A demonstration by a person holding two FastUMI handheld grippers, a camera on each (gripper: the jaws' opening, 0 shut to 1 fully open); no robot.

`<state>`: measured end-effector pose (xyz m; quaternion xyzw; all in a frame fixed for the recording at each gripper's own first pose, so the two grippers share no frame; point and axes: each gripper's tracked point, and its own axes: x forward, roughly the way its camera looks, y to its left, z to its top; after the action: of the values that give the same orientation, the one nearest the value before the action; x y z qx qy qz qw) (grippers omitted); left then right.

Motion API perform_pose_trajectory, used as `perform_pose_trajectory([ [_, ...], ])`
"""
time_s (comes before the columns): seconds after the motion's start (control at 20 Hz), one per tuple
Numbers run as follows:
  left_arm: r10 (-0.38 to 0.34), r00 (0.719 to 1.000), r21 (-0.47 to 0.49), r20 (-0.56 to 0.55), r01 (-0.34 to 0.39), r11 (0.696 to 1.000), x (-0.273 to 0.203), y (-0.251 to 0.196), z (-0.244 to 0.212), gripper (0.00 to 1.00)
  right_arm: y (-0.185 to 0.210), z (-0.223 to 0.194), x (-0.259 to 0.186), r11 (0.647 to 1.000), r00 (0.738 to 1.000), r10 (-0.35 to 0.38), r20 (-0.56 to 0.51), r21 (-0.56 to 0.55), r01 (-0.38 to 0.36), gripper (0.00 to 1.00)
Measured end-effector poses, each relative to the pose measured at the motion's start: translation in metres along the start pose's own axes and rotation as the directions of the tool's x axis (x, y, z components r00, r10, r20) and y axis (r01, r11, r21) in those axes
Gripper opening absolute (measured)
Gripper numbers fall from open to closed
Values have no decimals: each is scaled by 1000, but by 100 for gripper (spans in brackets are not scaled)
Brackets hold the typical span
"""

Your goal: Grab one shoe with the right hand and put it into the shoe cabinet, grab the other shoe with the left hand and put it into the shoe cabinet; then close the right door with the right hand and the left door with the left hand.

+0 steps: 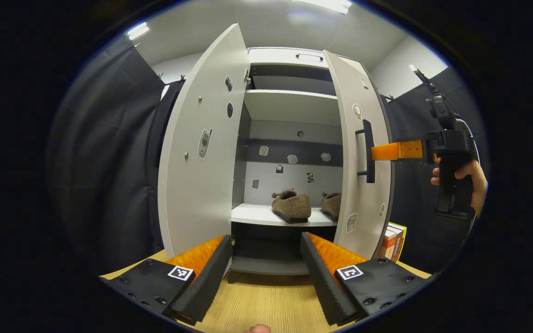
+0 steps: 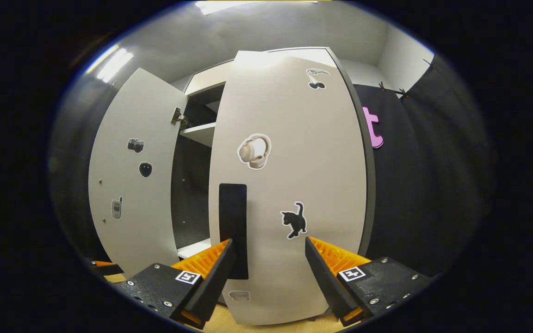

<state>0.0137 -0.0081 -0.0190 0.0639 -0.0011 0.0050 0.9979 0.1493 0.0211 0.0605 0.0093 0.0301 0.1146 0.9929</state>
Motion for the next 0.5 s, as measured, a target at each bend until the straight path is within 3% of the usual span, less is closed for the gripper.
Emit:
perform_pose_trajectory([
  [0.05,0,1000,-1,-1,0,1000,0,-1,0,97,1,-1,3,1000,1000,-2,-3,0,2,93],
  [0.15,0,1000,-1,-2,0,1000,1,0,-1,97,2,-2,9,1000,1000,-1,-9,-6,1,98],
  [0.2,0,1000,0,-3,0,1000,1,0,-1,97,4,-3,11,1000,1000,0,-15,-7,0,93],
  [0.5,0,1000,-6,-8,0,1000,4,0,-4,97,6,-6,24,1000,999,-27,-22,-7,27,94],
])
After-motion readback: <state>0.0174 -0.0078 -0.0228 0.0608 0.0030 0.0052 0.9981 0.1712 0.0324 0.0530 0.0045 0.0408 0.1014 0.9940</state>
